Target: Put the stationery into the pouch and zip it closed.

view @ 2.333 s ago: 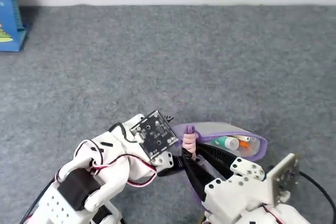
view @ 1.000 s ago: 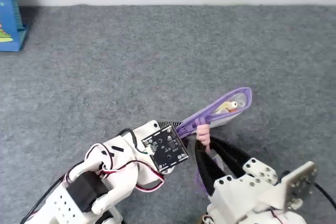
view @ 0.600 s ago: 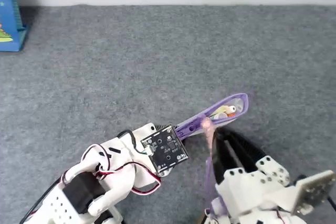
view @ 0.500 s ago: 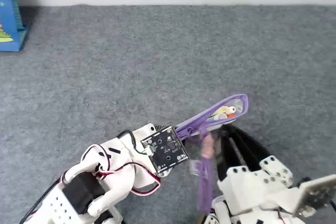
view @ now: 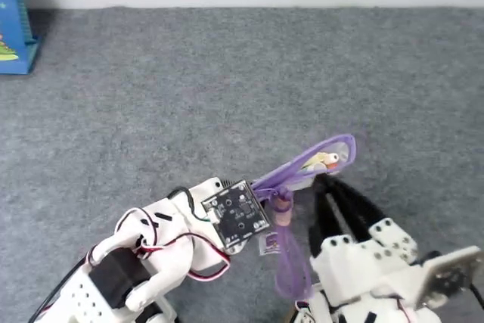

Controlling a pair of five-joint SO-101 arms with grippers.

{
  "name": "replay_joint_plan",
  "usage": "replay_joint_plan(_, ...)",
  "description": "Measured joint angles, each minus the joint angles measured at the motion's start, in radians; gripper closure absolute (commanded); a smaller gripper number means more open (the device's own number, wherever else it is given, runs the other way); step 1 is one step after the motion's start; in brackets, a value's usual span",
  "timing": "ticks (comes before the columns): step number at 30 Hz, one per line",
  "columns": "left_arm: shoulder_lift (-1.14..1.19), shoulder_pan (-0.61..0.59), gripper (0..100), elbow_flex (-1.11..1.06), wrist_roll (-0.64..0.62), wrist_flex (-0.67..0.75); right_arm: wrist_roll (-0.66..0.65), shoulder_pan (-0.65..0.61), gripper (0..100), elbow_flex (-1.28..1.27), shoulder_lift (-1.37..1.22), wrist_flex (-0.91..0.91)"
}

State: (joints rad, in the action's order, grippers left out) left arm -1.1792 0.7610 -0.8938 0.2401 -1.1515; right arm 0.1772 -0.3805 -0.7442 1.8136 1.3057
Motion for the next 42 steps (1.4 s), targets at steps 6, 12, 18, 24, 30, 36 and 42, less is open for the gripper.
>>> replay_joint_plan(6,0.000,-0.026,99,0.002,0.000,0.002,-0.015,-0.081,98.9,0.037,-0.118,0.106)
replay_joint_plan(12,0.000,-0.026,99,0.002,0.000,0.002,-0.015,-0.086,98.9,0.269,-0.399,0.327)
replay_joint_plan(18,0.000,-0.026,99,0.002,0.000,0.002,-0.015,-0.084,98.7,0.290,-0.535,0.339)
replay_joint_plan(24,0.000,-0.026,99,0.002,0.000,0.002,0.003,-0.101,82.5,0.129,-0.543,0.222)
replay_joint_plan(30,0.000,-0.028,99,0.002,0.000,0.002,0.072,-0.132,83.0,0.112,-0.543,0.215)
replay_joint_plan(36,-0.002,-0.044,99,0.002,0.000,0.000,0.074,-0.264,85.5,0.112,-0.503,0.241)
replay_joint_plan(42,-0.002,-0.037,99,0.000,0.000,0.000,0.043,-0.298,85.7,0.112,-0.368,0.290)
